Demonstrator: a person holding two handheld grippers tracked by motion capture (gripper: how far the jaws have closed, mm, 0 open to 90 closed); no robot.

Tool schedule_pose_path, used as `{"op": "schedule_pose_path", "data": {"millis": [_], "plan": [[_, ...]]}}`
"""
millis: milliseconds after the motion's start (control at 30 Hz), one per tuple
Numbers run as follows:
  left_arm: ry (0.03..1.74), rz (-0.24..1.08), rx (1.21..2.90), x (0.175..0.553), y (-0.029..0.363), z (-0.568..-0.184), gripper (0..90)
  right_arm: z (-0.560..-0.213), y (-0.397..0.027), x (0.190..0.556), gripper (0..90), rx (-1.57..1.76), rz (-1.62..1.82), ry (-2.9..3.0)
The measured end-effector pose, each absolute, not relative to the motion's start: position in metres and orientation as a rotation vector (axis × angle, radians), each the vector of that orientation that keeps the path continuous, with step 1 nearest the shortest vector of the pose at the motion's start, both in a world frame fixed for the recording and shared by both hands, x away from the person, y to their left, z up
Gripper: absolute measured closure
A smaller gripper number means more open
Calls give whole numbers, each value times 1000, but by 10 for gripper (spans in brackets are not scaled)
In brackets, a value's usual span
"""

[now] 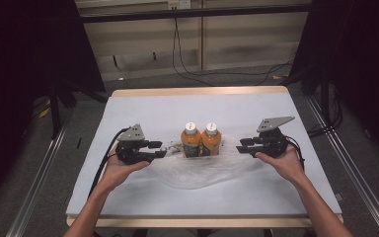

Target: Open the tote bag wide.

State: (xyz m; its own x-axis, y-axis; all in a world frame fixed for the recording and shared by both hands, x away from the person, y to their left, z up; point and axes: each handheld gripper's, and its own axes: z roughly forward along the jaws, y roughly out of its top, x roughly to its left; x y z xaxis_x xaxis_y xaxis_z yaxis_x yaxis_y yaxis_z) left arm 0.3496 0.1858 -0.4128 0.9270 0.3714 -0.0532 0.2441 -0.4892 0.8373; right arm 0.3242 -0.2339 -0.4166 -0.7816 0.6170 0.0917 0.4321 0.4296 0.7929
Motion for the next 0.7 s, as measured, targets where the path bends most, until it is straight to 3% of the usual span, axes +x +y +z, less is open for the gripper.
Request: {"op": "schedule_pose_path", "data": {"millis": [167,367,700], "plan": [[383,129,2088,342,164,-418,727,-412,-225,331,765,897,1307,2481],[338,101,2097,338,134,-431,816,-417,-204,348,873,873,1317,2536],[321,79,2071,344,101,-435,900,-423,-185,372,900,885,1270,2572]]}}
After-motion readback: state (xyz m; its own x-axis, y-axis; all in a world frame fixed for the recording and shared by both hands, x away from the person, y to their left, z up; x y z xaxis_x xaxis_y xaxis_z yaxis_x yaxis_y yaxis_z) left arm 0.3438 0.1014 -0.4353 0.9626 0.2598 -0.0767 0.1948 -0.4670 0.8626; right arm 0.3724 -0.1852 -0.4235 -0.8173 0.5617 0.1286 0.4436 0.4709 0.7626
